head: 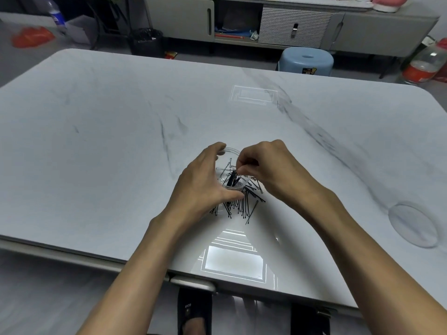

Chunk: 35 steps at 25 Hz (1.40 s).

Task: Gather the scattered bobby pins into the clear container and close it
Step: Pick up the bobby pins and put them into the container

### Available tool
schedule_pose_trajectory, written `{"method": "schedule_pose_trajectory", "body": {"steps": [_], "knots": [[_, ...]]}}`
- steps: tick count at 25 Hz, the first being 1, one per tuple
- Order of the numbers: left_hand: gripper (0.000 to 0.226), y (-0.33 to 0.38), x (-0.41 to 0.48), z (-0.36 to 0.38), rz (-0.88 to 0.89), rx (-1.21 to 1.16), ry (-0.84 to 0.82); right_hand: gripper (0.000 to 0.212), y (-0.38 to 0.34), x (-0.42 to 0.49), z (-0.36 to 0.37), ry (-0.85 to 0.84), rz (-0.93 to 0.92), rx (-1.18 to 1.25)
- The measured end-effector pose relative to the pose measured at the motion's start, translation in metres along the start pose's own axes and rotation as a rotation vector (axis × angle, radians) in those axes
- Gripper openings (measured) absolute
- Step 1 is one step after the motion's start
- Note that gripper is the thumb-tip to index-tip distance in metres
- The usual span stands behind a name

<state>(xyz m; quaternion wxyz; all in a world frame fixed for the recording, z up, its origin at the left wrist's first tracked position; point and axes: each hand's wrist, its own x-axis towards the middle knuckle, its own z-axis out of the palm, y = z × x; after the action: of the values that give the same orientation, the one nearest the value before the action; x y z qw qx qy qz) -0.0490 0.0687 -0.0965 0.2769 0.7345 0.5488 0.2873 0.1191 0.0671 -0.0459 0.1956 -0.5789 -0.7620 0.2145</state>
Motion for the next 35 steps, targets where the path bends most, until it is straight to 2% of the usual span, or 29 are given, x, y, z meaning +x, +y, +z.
{"method": "schedule_pose_trajectory", "body": {"steps": [3, 9, 12, 15, 17, 19, 20, 22, 24, 28, 31, 35], "knots": [[0.102, 0.003, -0.001, 0.003, 0.033, 0.016, -0.027, 0.004, -0.007, -0.001, -0.002, 0.014, 0.011, 0.013], [0.104, 0.004, -0.001, 0.001, 0.027, -0.003, -0.014, 0.008, -0.005, 0.001, -0.008, 0.246, 0.118, 0.392], [0.105, 0.005, -0.001, 0.002, 0.024, -0.024, -0.017, 0.007, -0.004, -0.001, -0.003, 0.233, 0.124, 0.43], [0.105, 0.004, -0.001, 0.001, 0.008, -0.035, 0.005, 0.009, -0.004, 0.0, 0.001, 0.137, 0.018, 0.281], [0.106, 0.002, 0.001, -0.001, -0.008, -0.032, 0.047, 0.012, 0.002, 0.004, -0.002, 0.217, -0.036, 0.272], [0.106, -0.002, 0.002, -0.005, -0.036, -0.035, 0.112, 0.012, 0.017, 0.007, -0.005, 0.295, 0.041, 0.276], [0.105, -0.005, 0.003, -0.006, -0.052, -0.045, 0.143, 0.011, 0.027, 0.007, -0.004, 0.273, 0.117, 0.208], [0.104, -0.009, 0.003, -0.009, -0.085, -0.063, 0.189, 0.021, 0.048, 0.002, 0.007, 0.129, 0.287, 0.005], [0.104, -0.011, 0.003, -0.011, -0.104, -0.072, 0.21, 0.03, 0.058, -0.006, 0.023, 0.044, 0.402, -0.063], [0.103, -0.01, 0.004, -0.009, -0.095, -0.076, 0.202, 0.014, 0.055, -0.009, 0.039, 0.138, 0.383, -0.079], [0.103, -0.01, 0.004, -0.009, -0.092, -0.071, 0.191, 0.001, 0.051, -0.005, 0.039, 0.107, 0.398, -0.17], [0.103, -0.011, 0.004, -0.009, -0.091, -0.068, 0.184, 0.019, 0.047, -0.008, 0.043, 0.022, 0.293, -0.454]]}}
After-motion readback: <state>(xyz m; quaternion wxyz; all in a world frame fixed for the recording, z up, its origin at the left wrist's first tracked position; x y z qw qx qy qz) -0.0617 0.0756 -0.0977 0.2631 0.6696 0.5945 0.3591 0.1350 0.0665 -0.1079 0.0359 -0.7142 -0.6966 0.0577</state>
